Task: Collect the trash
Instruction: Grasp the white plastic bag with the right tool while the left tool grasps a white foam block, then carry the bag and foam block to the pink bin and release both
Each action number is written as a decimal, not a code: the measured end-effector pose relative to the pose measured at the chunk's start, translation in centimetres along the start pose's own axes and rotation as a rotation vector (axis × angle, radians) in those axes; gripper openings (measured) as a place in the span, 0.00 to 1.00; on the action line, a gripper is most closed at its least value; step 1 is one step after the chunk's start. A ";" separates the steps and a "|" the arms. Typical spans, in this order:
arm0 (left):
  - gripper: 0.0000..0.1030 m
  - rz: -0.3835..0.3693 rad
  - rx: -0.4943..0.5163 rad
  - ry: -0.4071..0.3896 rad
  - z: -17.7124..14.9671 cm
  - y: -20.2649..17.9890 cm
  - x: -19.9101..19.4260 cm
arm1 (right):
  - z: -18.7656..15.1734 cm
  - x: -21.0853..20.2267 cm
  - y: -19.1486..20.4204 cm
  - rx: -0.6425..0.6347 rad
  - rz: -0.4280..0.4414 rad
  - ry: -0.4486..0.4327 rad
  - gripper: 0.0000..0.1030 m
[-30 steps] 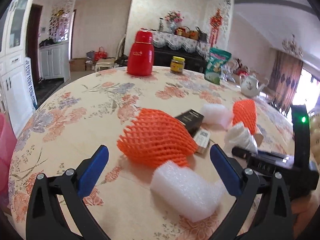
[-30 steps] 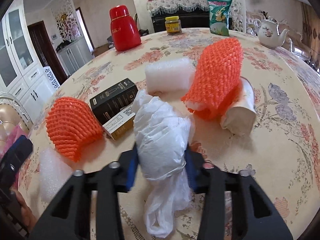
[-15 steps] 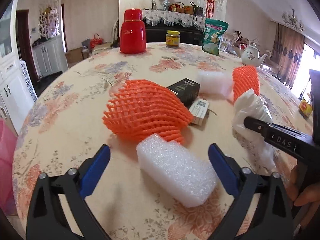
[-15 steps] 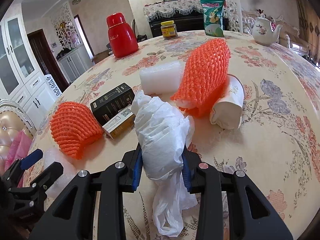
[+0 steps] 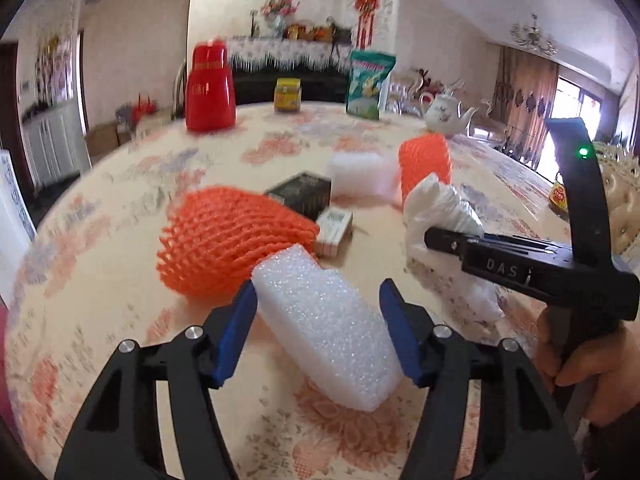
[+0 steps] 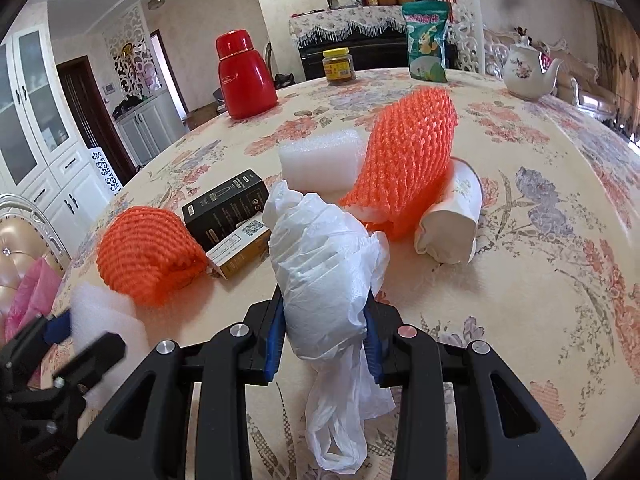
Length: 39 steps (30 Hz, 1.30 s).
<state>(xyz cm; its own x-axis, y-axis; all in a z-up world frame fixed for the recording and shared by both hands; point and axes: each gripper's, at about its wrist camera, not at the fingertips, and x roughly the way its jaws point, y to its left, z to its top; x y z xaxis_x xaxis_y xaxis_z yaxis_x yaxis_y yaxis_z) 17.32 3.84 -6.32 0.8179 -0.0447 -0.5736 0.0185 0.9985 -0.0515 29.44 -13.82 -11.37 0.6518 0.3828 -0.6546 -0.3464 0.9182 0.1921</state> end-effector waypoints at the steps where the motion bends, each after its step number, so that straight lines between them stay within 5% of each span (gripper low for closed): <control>1: 0.59 0.008 0.011 -0.007 0.0 -0.1 -0.1 | 0.0 -0.1 0.0 0.000 0.002 -0.002 0.32; 9: 0.60 0.005 0.024 0.013 0.1 -0.2 0.2 | -0.1 -0.1 -0.3 0.009 0.002 0.002 0.32; 22: 0.53 -0.016 0.054 -0.090 -0.2 -1.0 -2.8 | 0.2 -0.9 0.0 0.003 0.023 -0.041 0.32; 39: 0.53 0.097 -0.009 -0.157 -0.3 2.9 -5.8 | -0.3 -3.9 3.9 -0.143 0.180 -0.171 0.32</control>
<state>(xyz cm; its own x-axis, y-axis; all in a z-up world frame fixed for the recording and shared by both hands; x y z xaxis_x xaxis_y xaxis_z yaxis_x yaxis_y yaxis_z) 12.50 6.93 -3.38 0.8954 0.0576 -0.4415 -0.0692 0.9976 -0.0101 25.33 -11.80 -8.24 0.6712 0.5613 -0.4842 -0.5509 0.8148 0.1807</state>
